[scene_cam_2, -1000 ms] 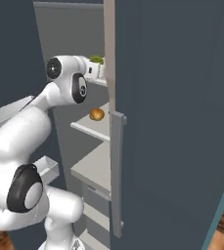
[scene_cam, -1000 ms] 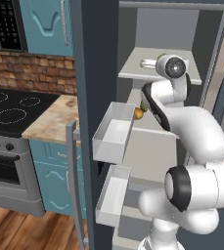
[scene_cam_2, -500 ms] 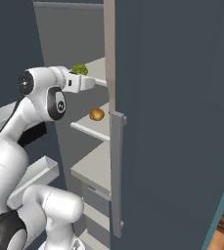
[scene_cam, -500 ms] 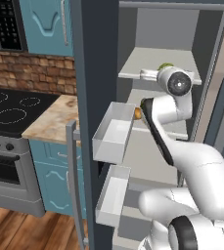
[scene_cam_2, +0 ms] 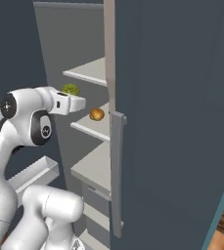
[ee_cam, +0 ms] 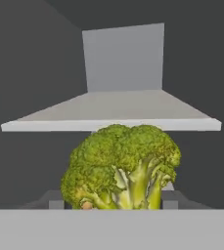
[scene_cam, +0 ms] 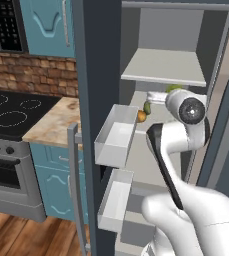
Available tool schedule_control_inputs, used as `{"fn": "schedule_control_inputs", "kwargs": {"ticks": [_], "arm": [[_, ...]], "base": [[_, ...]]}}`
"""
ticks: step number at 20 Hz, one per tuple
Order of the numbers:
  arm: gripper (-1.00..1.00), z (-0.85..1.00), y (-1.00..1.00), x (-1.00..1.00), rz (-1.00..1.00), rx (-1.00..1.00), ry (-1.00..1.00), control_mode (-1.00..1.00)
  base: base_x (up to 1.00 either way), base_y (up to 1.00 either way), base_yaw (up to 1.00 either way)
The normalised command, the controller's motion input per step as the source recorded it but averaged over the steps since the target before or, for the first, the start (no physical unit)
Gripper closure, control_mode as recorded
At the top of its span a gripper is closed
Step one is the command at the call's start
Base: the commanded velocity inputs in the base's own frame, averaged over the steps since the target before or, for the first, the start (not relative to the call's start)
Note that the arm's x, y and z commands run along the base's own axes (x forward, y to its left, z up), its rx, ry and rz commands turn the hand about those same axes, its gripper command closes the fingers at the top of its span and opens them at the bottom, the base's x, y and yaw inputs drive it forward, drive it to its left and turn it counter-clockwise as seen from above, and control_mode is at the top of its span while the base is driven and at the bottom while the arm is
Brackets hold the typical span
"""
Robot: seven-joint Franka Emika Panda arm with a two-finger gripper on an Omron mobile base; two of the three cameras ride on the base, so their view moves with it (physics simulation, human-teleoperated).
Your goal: Take the cucumber and broccoli from the highest rack and move them to the second highest rack where the potato and garlic are located, to maximize freezer space. Close the freezer door after rearranging.
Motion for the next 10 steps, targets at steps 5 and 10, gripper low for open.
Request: {"fn": "schedule_control_inputs", "kwargs": {"ticks": [5, 10], "arm": [[1.0, -0.47, 0.0, -0.07, 0.0, 0.0, 0.32, -1.0], [1.0, -0.37, 0.0, 0.15, 0.0, -0.01, 0.3, -1.0]], "base": [[0.0, 0.0, 0.0], [0.0, 0.0, 0.0]]}}
